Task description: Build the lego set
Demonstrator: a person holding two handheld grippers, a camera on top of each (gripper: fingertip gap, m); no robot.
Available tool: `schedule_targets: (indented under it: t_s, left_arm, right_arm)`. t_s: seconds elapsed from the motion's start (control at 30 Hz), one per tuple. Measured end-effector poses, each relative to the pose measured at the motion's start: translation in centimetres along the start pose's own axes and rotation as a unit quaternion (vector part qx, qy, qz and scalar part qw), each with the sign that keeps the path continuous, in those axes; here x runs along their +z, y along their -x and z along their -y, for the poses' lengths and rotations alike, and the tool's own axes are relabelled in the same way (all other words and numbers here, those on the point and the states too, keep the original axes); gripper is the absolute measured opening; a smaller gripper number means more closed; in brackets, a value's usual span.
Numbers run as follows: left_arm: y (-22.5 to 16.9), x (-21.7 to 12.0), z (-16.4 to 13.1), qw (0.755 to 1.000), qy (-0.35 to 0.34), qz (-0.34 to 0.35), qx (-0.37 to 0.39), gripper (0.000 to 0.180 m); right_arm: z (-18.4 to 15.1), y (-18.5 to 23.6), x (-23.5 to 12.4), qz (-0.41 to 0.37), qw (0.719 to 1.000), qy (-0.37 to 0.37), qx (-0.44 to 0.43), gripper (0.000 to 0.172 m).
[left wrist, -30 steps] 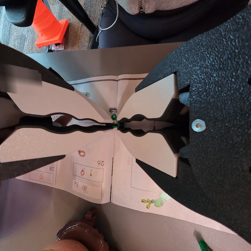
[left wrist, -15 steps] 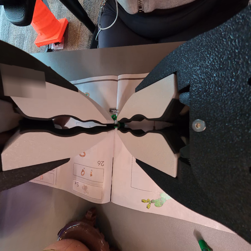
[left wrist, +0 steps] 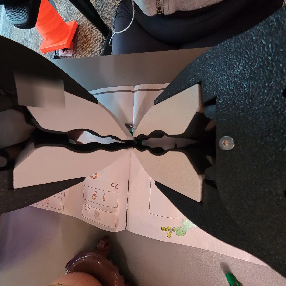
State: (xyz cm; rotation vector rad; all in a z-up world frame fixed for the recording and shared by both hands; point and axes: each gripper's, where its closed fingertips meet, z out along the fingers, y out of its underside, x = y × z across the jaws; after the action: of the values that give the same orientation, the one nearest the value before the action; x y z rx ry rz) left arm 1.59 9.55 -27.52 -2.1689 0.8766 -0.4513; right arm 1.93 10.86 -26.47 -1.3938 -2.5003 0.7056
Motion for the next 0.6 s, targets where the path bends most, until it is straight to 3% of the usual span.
schedule_targets:
  t_s: [0.1,0.17,0.2,0.3,0.6]
  left_arm:
    - [-0.1,0.0,0.0,1.0,0.0,-0.001,-0.001,0.006]
    - [-0.2,0.0,-0.1,1.0,0.0,-0.006,0.001,0.006]
    - [-0.2,0.0,0.0,1.0,0.0,-0.006,0.003,0.006]
    - [-0.2,0.0,0.0,1.0,0.0,-0.006,0.003,0.006]
    - [-0.2,0.0,0.0,1.0,0.0,-0.006,0.003,0.006]
  right_arm:
    - [0.0,0.0,-0.1,-0.002,1.0,-0.008,0.014,0.003]
    - [-0.1,-0.2,-0.3,-0.001,1.0,-0.003,0.026,0.021]
    - [0.0,-0.2,-0.7,0.006,0.999,-0.011,0.029,0.023]
    - [0.3,-0.4,-1.7,0.008,0.999,-0.032,0.024,0.008]
    - [0.3,0.1,-0.7,0.021,0.999,-0.028,0.01,0.001]
